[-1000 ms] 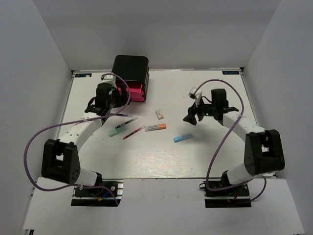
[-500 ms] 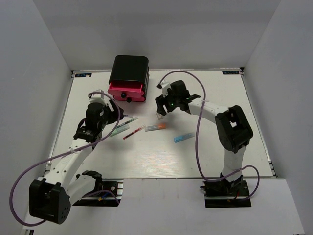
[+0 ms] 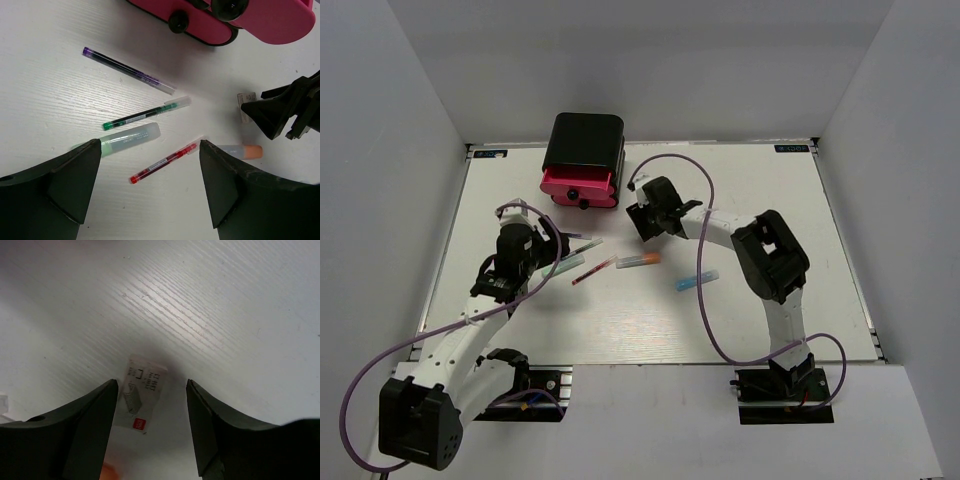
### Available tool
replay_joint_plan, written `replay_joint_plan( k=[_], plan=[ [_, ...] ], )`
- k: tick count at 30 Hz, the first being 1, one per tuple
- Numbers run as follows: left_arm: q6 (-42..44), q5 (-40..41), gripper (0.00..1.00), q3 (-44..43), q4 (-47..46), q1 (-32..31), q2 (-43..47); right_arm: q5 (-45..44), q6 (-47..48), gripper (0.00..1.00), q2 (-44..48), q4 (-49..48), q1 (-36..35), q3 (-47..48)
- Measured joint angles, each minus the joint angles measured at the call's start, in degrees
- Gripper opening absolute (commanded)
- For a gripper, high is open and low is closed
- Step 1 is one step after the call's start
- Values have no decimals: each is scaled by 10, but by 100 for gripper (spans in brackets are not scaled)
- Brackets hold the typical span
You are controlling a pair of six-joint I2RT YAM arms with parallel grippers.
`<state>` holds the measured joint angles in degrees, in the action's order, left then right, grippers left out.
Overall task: Sort the stationery into containers
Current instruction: Pick up the stationery from the center of the board, then place the stationery in the drawer.
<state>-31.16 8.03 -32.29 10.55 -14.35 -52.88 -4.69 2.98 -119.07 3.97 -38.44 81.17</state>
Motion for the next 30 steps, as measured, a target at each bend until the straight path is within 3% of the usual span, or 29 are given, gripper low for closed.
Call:
replay_joint_plan(
  k=[3, 11, 16, 24, 30],
  plan=[
    [-5, 2, 89, 2, 2, 0, 2, -8, -4, 45, 0, 0, -7, -2],
    [-14, 4, 89, 9, 4, 0, 4, -4, -11, 20, 3, -6, -11, -14],
    [-19, 4, 89, 9, 4, 0, 7, 40, 9, 18, 49, -1, -6, -60],
    [-27, 3, 89, 10, -6, 0, 8, 167, 112, 21, 223, -42, -3, -88],
    [-33, 3, 89, 15, -19, 0, 9, 260, 186, 22, 241, -123, -3, -70]
  ],
)
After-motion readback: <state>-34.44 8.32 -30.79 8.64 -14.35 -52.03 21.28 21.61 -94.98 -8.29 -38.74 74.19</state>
